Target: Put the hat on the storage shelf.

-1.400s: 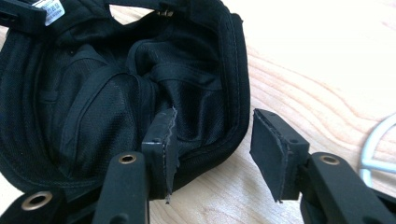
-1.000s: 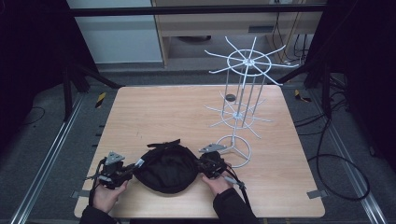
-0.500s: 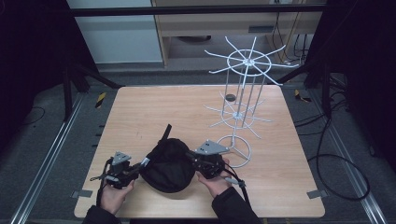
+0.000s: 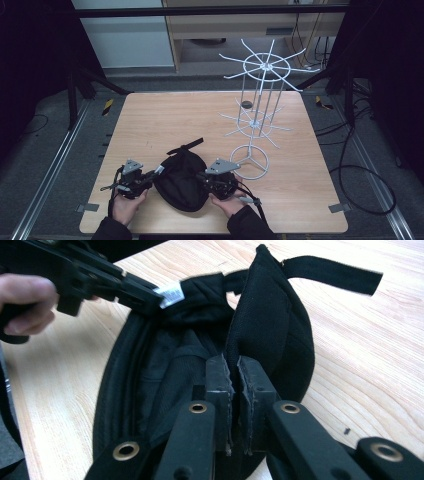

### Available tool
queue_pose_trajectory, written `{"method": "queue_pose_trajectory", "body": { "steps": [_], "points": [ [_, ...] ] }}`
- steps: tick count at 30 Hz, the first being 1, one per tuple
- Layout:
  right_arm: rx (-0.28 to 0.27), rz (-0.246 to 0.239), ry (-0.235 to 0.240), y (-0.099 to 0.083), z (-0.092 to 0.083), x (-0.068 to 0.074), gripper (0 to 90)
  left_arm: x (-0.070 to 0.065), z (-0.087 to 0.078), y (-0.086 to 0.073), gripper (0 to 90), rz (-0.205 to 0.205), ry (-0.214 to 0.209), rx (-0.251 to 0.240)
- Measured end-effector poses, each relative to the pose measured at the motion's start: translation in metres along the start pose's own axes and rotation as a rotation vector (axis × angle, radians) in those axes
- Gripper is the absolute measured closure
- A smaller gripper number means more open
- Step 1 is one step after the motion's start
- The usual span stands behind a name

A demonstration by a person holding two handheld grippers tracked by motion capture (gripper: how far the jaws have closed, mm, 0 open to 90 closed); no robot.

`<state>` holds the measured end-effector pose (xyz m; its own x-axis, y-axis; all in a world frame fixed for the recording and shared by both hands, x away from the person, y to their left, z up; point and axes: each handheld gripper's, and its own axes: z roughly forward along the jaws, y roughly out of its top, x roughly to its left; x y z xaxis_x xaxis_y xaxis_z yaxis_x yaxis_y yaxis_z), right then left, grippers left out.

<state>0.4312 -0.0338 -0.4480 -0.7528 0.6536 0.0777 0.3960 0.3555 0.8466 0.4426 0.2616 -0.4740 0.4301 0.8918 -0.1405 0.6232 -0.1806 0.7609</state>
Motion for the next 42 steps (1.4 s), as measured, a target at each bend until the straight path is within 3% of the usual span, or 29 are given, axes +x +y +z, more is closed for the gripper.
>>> {"method": "queue_pose_trajectory", "body": {
  "steps": [11,15,17,22,28,42],
  "points": [
    [-0.001,0.018,-0.039,-0.009,-0.001,-0.003,84.6,-0.003,-0.025,0.009,65.3,-0.002,-0.020,-0.075],
    [0.002,0.019,-0.040,-0.010,-0.002,-0.003,84.4,-0.010,-0.034,0.016,62.7,0.005,-0.050,-0.111],
    [-0.002,0.023,-0.034,-0.012,-0.002,-0.004,84.1,-0.022,-0.037,0.024,60.4,0.027,-0.082,-0.127],
    [-0.004,0.027,-0.027,-0.013,-0.002,-0.005,83.7,-0.038,-0.030,0.033,55.0,0.040,-0.121,-0.130],
    [-0.016,0.031,-0.019,-0.014,-0.004,-0.007,83.4,-0.055,-0.014,0.045,48.8,0.015,-0.163,-0.128],
    [-0.022,0.024,-0.005,-0.016,-0.003,-0.009,83.3,-0.084,0.011,0.055,42.2,0.041,-0.146,-0.087]
  ]
}}
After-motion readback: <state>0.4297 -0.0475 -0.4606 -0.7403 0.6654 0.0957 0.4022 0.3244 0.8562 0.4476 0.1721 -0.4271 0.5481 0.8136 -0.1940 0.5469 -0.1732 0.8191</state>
